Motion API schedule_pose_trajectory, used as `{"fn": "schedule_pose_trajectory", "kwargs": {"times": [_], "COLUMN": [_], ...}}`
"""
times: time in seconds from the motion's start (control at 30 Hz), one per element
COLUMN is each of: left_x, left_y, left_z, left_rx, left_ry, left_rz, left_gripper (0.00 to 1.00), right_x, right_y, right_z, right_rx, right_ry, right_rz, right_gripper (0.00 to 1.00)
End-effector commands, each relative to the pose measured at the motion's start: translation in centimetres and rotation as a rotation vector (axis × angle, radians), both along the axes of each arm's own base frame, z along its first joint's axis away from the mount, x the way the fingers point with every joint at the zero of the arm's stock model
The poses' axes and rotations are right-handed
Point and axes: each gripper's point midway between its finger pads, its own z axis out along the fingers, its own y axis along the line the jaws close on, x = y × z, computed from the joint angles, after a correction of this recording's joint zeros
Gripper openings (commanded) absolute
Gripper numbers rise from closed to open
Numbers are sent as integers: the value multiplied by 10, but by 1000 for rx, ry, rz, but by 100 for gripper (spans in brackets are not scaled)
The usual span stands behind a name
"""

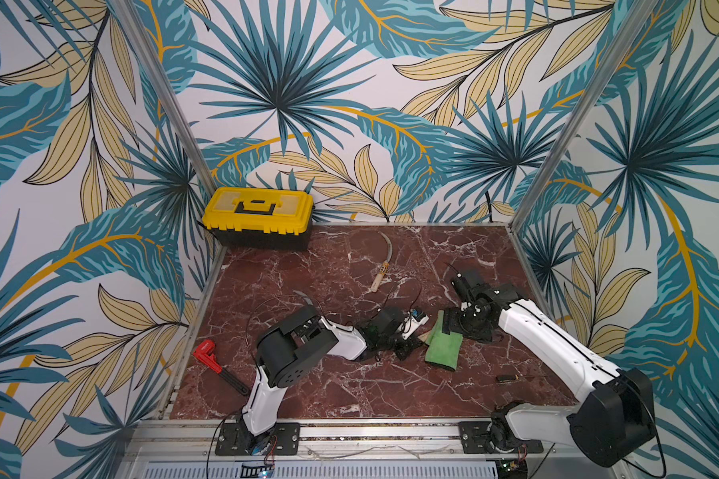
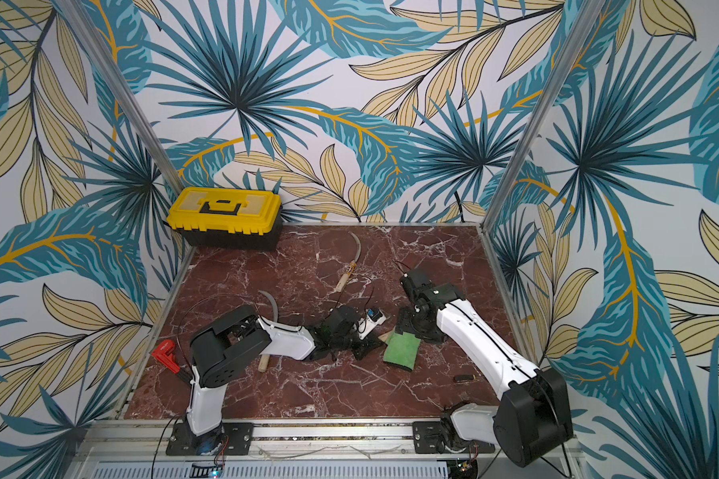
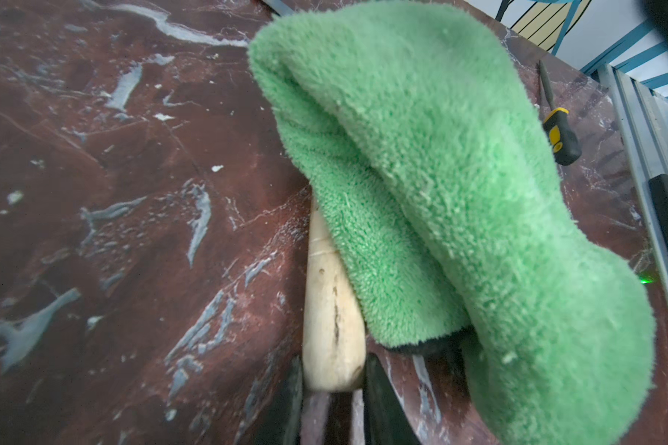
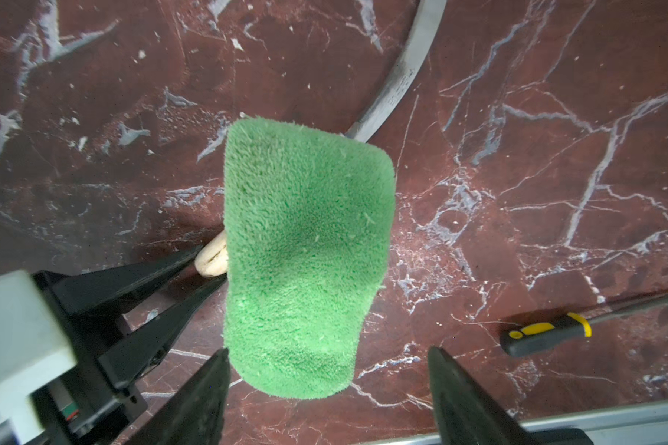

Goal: Wipe small sickles with rags
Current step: Wipe the small sickle at the center of the board.

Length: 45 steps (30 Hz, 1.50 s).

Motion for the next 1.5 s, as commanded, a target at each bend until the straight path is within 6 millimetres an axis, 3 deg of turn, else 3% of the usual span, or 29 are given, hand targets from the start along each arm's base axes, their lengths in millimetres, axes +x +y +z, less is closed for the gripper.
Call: {"fn": "schedule_pose_trajectory", "kwargs": {"times": [0.0, 0.23, 0.37, 0.4, 0.57, 0.67, 0.8, 0.97, 1.17, 1.47], "left_x": [-5, -6, -6, -6, -6, -6, -6, -7, -10, -10], "left_y": [5, 7, 7, 7, 7, 6, 5, 6, 9, 13], "left_z": [-20, -25, -27, -27, -29, -29, -29, -31, -34, -37], "left_rx": [43, 52, 53, 54, 57, 53, 45, 46, 53, 59], "left_ry": [44, 51, 55, 57, 57, 55, 58, 60, 67, 74], "left_rz": [-4, -6, -6, -6, -8, -12, -15, -15, -12, -4], "left_gripper": [0, 0, 0, 0, 0, 0, 0, 0, 0, 0], "right_x": [7, 27, 30, 31, 33, 36, 40, 44, 49, 55], "right_y": [8, 18, 24, 24, 27, 30, 39, 47, 29, -5], "right_z": [-23, -59, -73, -76, -75, -64, -60, -85, -107, -95], "right_rx": [20, 23, 42, 42, 55, 74, 105, 122, 38, -45], "right_ry": [28, 66, 82, 81, 69, 46, 57, 102, 144, 175], "right_rz": [-26, -32, -35, -35, -24, 0, 35, 47, 29, 18], "right_gripper": [81, 79, 74, 69, 29, 21, 16, 14, 13, 13]}}
